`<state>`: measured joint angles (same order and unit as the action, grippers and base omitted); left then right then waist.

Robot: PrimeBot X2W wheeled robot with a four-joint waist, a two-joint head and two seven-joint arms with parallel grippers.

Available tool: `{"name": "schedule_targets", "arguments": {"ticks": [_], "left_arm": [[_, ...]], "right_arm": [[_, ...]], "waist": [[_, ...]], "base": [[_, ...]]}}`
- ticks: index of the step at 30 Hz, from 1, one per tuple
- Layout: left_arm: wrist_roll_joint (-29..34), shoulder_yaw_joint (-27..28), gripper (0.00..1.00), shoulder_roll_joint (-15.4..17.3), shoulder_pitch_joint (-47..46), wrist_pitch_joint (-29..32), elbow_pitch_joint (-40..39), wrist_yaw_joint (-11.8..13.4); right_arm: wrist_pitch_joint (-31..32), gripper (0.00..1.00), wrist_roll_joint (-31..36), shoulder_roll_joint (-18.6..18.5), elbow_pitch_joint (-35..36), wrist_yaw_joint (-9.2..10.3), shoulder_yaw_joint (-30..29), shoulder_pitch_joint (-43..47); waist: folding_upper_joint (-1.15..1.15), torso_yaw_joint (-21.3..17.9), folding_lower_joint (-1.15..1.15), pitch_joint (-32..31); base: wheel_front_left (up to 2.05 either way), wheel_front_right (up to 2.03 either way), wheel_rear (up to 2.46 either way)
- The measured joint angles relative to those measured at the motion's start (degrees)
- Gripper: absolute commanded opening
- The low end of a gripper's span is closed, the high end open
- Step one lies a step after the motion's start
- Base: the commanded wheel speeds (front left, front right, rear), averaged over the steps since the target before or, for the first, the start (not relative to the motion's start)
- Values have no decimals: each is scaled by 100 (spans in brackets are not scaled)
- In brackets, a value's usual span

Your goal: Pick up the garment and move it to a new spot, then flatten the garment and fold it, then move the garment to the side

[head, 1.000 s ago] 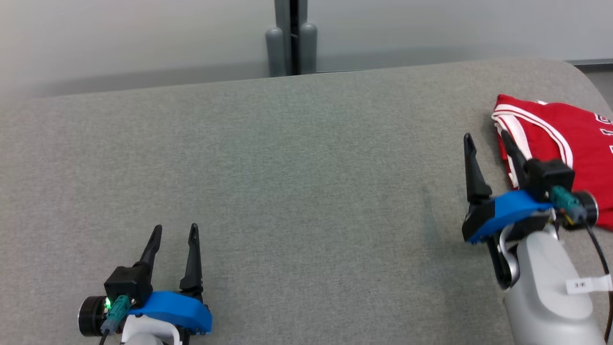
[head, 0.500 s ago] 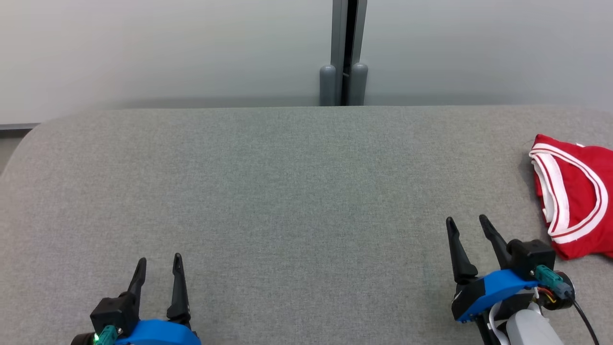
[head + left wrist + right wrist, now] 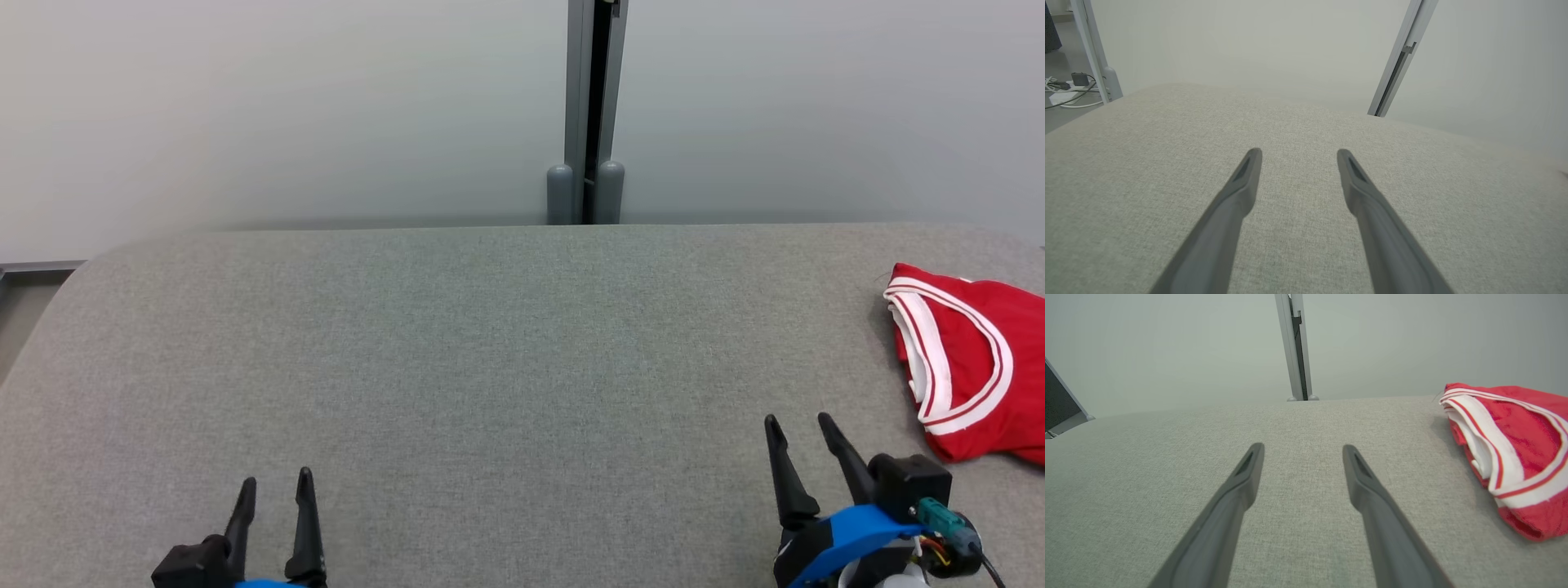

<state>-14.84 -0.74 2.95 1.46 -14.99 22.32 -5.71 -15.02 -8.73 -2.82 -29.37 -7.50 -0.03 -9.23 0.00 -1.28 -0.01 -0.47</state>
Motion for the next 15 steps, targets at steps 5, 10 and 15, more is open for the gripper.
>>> {"name": "schedule_targets", "arguments": {"ticks": [5, 10, 15], "left_arm": [[-58, 5, 0, -13, 124, 52, 234, 3], [-550, 52, 0, -15, 127, 231, 234, 3], [-1054, 91, 0, -15, 101, 346, 156, -16]], "right_arm": [[65, 0, -32, 29, -230, 0, -16, 127], [242, 0, -547, 36, -211, 0, -91, 140], [365, 0, -1112, 36, -76, 0, -114, 140]], "waist": [[0, 2, 1, -6], [0, 6, 1, -3], [0, 11, 1, 0]], "base": [[0, 0, 0], [0, 0, 0], [0, 0, 0]]}}
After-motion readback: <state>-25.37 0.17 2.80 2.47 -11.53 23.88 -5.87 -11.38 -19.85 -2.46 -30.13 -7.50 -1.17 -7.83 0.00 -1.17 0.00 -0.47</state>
